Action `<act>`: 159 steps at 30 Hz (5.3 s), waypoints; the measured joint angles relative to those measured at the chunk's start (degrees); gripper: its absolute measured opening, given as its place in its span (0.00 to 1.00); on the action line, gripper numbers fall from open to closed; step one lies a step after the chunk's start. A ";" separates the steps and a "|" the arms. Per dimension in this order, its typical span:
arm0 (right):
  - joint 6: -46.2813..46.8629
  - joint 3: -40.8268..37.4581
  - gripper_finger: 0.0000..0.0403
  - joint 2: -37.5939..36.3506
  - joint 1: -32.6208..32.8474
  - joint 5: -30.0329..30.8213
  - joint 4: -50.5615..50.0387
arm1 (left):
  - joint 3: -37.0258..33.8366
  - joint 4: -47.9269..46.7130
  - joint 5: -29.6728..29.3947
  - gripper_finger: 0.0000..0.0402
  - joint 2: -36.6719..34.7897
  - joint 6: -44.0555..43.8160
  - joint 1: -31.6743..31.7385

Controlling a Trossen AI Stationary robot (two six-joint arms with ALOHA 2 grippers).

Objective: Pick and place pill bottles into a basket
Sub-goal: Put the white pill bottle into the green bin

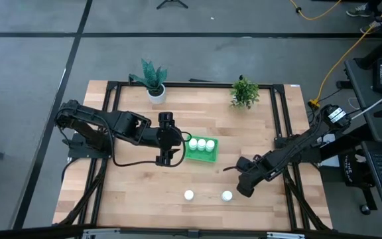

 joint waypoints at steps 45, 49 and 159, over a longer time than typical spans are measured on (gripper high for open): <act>-49.93 34.31 0.38 19.13 -23.95 3.21 -10.00 | 0.01 -0.04 -6.00 0.65 -3.16 -4.25 -0.40; -50.22 34.34 0.39 19.65 -23.95 2.94 -9.93 | 0.02 -0.09 -6.08 0.64 -3.38 -4.83 -0.87; -19.49 17.80 0.68 -25.75 7.44 51.40 -28.44 | 0.07 -1.26 17.60 0.82 12.41 -14.29 -4.04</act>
